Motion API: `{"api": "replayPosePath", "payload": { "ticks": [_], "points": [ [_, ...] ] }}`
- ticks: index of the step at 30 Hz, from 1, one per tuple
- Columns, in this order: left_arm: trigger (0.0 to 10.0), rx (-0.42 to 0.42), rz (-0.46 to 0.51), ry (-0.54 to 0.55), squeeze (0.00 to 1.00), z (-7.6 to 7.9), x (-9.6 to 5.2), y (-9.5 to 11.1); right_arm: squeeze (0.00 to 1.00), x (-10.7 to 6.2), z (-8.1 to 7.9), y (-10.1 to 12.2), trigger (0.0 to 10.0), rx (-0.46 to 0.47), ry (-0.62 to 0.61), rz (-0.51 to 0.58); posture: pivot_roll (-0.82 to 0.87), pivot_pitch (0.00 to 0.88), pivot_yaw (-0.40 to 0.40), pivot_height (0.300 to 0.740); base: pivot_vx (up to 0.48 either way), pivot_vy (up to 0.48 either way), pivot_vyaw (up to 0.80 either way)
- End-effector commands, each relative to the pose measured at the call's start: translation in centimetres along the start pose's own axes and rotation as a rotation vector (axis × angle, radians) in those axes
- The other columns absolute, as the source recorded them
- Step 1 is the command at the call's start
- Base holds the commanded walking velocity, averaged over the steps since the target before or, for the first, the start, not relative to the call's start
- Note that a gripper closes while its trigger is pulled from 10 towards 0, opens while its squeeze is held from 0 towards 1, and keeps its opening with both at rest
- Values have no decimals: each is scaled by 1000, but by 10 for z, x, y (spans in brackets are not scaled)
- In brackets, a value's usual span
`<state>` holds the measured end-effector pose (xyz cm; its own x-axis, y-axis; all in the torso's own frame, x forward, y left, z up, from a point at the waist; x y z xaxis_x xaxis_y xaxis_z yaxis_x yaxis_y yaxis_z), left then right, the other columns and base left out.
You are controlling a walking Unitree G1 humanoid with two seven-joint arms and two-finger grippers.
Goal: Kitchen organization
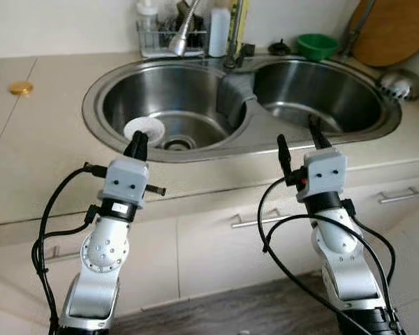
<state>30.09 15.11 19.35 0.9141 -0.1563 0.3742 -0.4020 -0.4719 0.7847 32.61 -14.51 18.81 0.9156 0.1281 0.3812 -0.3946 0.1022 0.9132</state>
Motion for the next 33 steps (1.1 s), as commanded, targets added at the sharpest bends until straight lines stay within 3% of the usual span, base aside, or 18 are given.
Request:
{"api": "replayPosePath", "payload": {
  "ticks": [1,21,26,33],
  "points": [
    [10000,-20,25,-8,0,4,1,5,0,-4,9,5,10000,-21,-25,21,-19,0,-53,740,0,0,-800],
    [10000,-53,14,-18,0,7,-1,2,0,-13,10,1,10000,-35,-23,13,-25,0,-50,740,0,0,-240],
    [10000,-66,10,-14,0,6,-1,2,0,-13,11,1,10000,-36,-24,14,-25,0,-53,740,0,480,0],
    [10000,-54,28,-8,0,5,-1,5,0,-11,11,2,10000,-38,-22,18,-25,0,-57,740,0,0,-229]
  ]
}}
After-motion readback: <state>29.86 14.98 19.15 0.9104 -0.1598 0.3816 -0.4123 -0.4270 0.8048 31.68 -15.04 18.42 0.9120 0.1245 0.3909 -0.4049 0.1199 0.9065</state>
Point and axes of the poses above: a point about 5 cm out from each wrist's last joint towards the gripper, its own x axis pointing out of the wrist towards the gripper, its own y axis along the axis of the wrist's last joint, z = x × y, the point moved 5 cm from there along x, pointing out of the wrist towards the gripper, and after that the axes turned 8 degrees about x, right-handed, at the moved point
